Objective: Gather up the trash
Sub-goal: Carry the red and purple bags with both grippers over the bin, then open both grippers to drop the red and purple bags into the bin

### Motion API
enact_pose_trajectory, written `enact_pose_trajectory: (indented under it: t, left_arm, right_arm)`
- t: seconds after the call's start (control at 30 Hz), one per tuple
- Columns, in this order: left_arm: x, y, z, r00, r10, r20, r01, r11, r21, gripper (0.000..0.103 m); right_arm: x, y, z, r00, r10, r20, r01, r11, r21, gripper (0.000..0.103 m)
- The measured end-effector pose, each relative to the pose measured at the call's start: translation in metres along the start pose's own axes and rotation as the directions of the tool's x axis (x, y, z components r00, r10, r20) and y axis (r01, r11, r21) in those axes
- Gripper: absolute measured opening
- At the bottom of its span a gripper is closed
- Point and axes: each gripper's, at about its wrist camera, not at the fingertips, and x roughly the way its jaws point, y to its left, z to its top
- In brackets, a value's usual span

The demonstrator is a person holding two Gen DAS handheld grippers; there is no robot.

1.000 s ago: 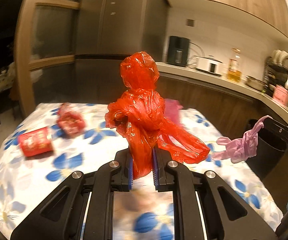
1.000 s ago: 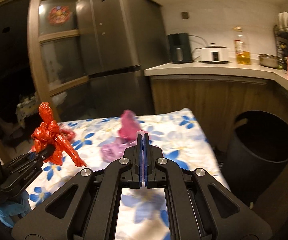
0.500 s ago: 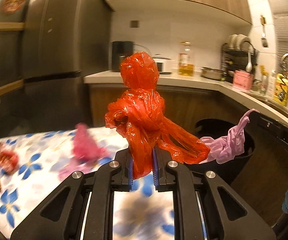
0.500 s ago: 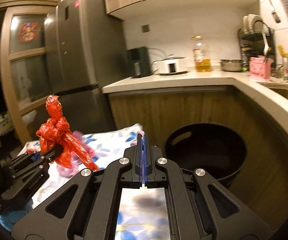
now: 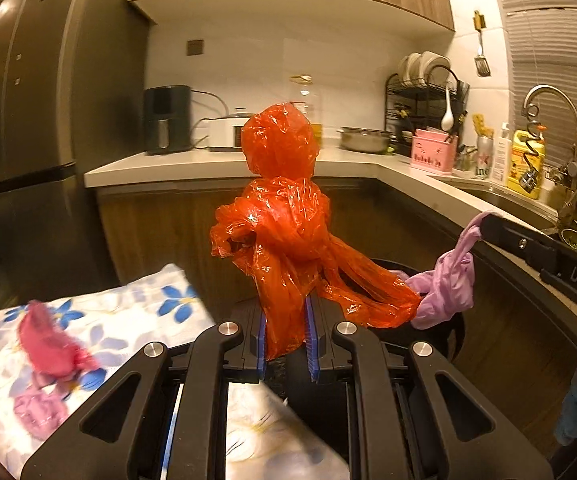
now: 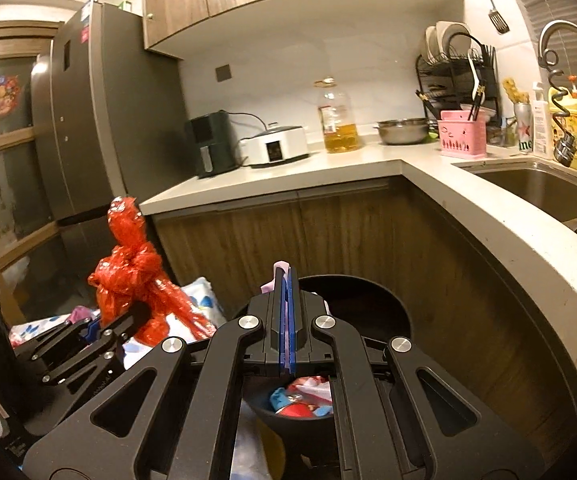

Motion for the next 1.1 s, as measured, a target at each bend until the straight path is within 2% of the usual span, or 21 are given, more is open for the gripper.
enact_pose_trajectory:
  t: [0.3,0.7,0.73,0.8,0.87,0.97,1.1]
  left_arm:
    - [0.031,-0.019,0.002,0.999,-0.037,-0.030,0.037,0.999,0.014,0.016]
    - [0.052,-0.026,-0.003,0.996,-0.057,-0.065,0.059,0.998,0.028,0.021]
    - [0.053,-0.027,-0.003,0.996,-0.058,-0.066,0.060,0.998,0.029,0.024]
    - [0.055,-0.027,-0.003,0.996,-0.065,-0.065,0.067,0.997,0.030,0.039]
    - [0.057,-0.028,-0.005,0.996,-0.065,-0.064,0.067,0.997,0.042,0.046]
    - [0.059,-0.027,-0.007,0.996,-0.052,-0.068,0.056,0.997,0.050,0.057]
    - [0.059,-0.016,-0.011,0.997,-0.022,-0.071,0.024,1.000,0.019,0.074]
  right_arm:
    - [0.017,-0.020,0.005,1.000,-0.011,-0.011,0.011,0.999,0.038,0.001]
    - [0.034,-0.022,0.002,0.999,-0.015,-0.040,0.016,0.999,0.037,0.002]
    - [0.036,-0.022,0.002,0.999,-0.016,-0.044,0.018,0.999,0.039,0.002]
    - [0.040,-0.025,0.002,0.998,-0.015,-0.053,0.018,0.999,0.051,0.002]
    - [0.042,-0.027,0.001,0.998,-0.025,-0.059,0.029,0.998,0.060,0.008]
    - [0.045,-0.033,-0.001,0.997,-0.029,-0.068,0.035,0.996,0.082,0.038]
    - [0.043,-0.038,-0.004,0.997,-0.041,-0.068,0.047,0.994,0.095,0.042]
